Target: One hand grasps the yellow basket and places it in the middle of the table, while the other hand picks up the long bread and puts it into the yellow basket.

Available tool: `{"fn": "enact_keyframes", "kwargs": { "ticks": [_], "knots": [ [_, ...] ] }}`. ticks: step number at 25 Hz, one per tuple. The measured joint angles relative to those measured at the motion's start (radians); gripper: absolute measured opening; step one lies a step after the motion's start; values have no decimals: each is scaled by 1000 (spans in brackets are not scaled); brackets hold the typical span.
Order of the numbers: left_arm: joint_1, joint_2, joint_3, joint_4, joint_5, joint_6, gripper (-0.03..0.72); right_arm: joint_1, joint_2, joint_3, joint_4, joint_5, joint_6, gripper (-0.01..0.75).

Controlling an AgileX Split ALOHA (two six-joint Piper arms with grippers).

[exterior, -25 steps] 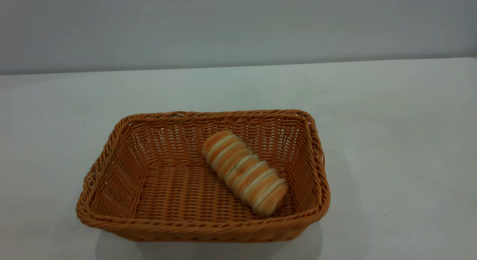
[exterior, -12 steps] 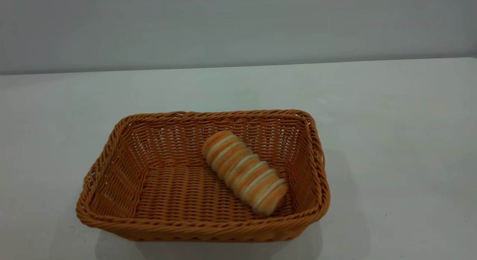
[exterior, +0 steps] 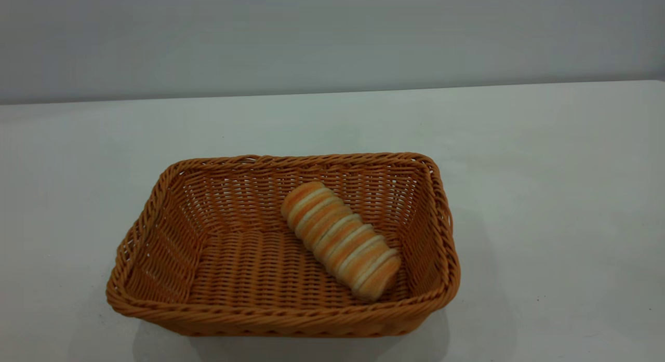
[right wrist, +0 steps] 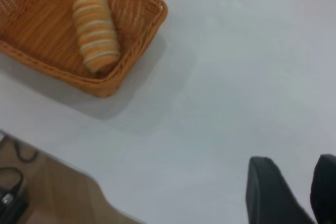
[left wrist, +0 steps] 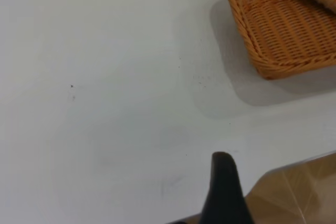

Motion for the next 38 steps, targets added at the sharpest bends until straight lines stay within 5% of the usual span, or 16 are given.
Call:
{"fn": "enact_keyframes", "kwargs": {
  "ticks": [15, 38],
  "knots": [
    [0, 0, 0, 0, 0, -5, 594, 0, -207, 160, -35, 15, 46, 241],
    [0, 0, 0, -5, 0, -20, 594, 0, -207, 167, -35, 18, 56, 241]
  ]
}}
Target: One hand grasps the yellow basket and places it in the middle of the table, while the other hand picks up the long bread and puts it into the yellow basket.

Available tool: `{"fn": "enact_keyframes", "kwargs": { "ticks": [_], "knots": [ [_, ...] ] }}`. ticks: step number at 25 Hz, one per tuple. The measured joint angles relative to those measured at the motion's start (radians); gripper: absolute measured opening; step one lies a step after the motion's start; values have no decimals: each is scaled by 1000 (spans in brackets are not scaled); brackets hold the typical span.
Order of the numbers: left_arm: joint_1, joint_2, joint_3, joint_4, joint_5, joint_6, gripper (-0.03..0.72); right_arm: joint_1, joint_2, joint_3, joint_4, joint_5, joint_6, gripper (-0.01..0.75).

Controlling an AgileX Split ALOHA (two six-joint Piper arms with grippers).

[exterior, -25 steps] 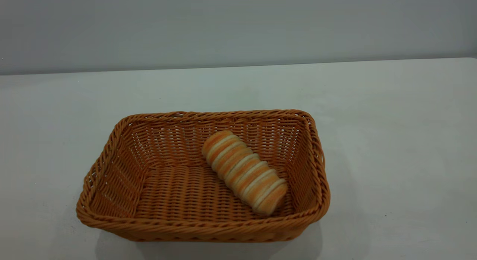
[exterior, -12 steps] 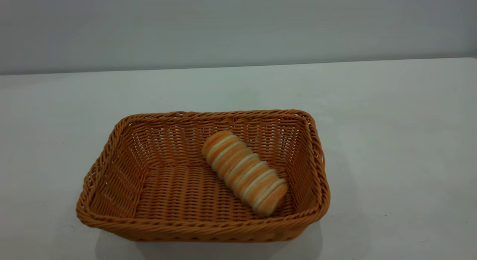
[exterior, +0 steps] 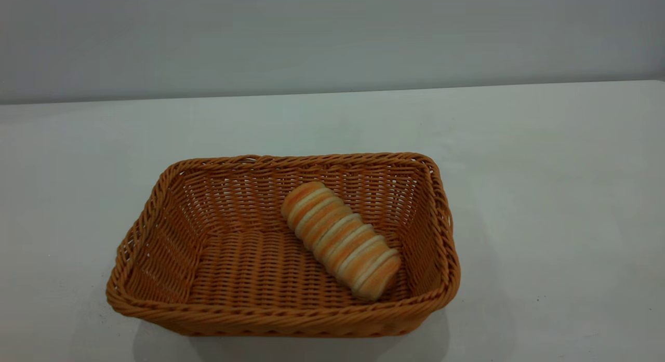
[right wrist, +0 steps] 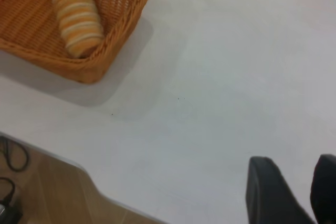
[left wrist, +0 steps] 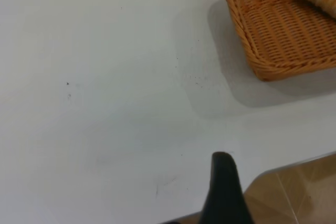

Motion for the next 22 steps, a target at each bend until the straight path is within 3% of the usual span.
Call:
{"fn": "enact_keyframes", "kwargs": {
  "ticks": [10, 14, 22],
  "knots": [
    [0, 0, 0, 0, 0, -1, 594, -21, 0, 0, 0, 0, 0, 241],
    [5, 0, 0, -2, 0, -1, 594, -130, 0, 0, 0, 1, 0, 241],
    [100, -28, 0, -6, 0, -1, 594, -381, 0, 0, 0, 1, 0, 241]
  ]
}}
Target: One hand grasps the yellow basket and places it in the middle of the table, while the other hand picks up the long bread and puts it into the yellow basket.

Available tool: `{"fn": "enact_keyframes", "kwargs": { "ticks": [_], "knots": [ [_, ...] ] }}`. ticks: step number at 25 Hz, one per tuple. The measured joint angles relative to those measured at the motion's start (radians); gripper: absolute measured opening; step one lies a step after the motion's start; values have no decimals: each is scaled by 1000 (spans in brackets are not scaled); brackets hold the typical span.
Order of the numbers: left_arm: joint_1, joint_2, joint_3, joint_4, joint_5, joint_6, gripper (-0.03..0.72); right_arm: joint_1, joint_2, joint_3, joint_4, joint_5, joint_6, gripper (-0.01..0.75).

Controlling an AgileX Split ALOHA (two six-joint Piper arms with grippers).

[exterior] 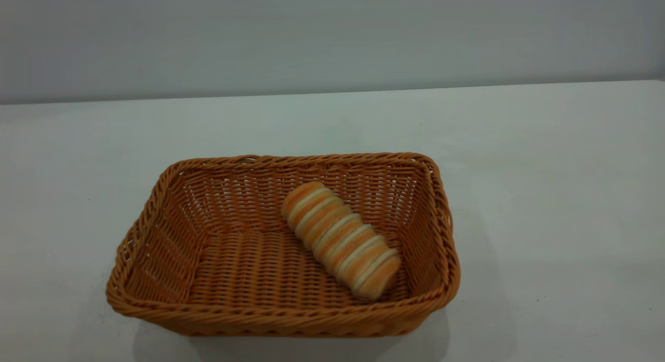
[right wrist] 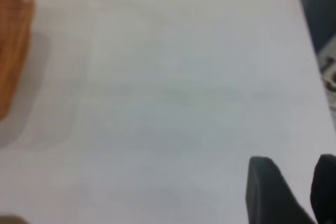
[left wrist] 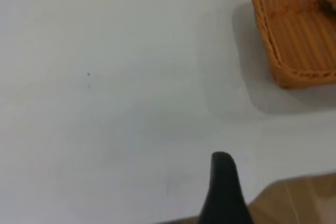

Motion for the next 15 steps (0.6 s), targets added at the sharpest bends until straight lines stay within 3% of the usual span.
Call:
{"fn": "enact_keyframes", "kwargs": {
  "ticks": [15],
  "knots": [
    [-23, -16, 0, -1, 1, 0, 594, -65, 0, 0, 0, 0, 0, 241]
  ]
}}
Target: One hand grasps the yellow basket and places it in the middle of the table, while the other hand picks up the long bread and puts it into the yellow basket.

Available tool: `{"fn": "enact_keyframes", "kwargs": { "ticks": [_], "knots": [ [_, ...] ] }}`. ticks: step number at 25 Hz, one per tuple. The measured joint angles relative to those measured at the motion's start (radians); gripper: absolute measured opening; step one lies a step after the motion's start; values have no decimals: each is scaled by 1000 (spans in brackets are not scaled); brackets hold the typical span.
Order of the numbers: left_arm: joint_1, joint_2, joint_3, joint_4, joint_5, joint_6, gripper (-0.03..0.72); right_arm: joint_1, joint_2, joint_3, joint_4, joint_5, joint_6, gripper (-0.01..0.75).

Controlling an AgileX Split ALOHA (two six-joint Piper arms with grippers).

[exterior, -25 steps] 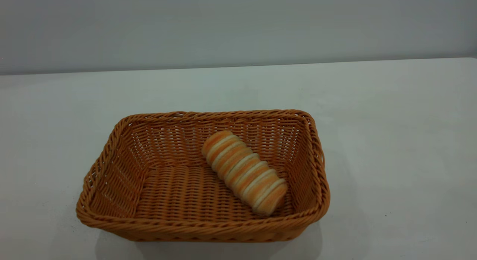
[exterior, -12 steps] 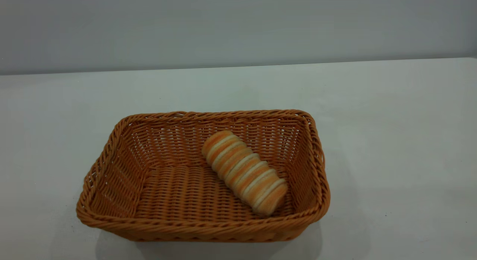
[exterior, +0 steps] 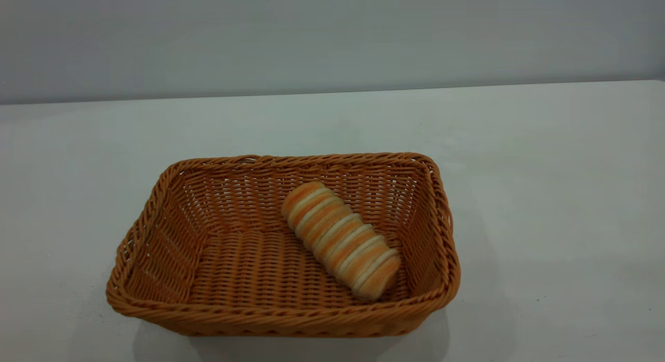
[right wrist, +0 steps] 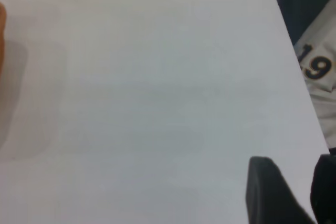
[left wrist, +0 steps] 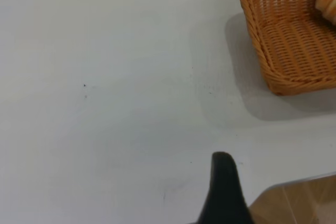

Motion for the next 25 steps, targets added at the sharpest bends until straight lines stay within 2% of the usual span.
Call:
{"fn": "enact_keyframes", "kwargs": {
  "ticks": [5, 10, 25],
  "knots": [
    [0, 0, 0, -1, 0, 0, 594, -2, 0, 0, 0, 0, 0, 241],
    [0, 0, 0, -1, 0, 0, 594, 29, 0, 0, 0, 0, 0, 241],
    [0, 0, 0, -1, 0, 0, 594, 29, 0, 0, 0, 0, 1, 241]
  ]
}}
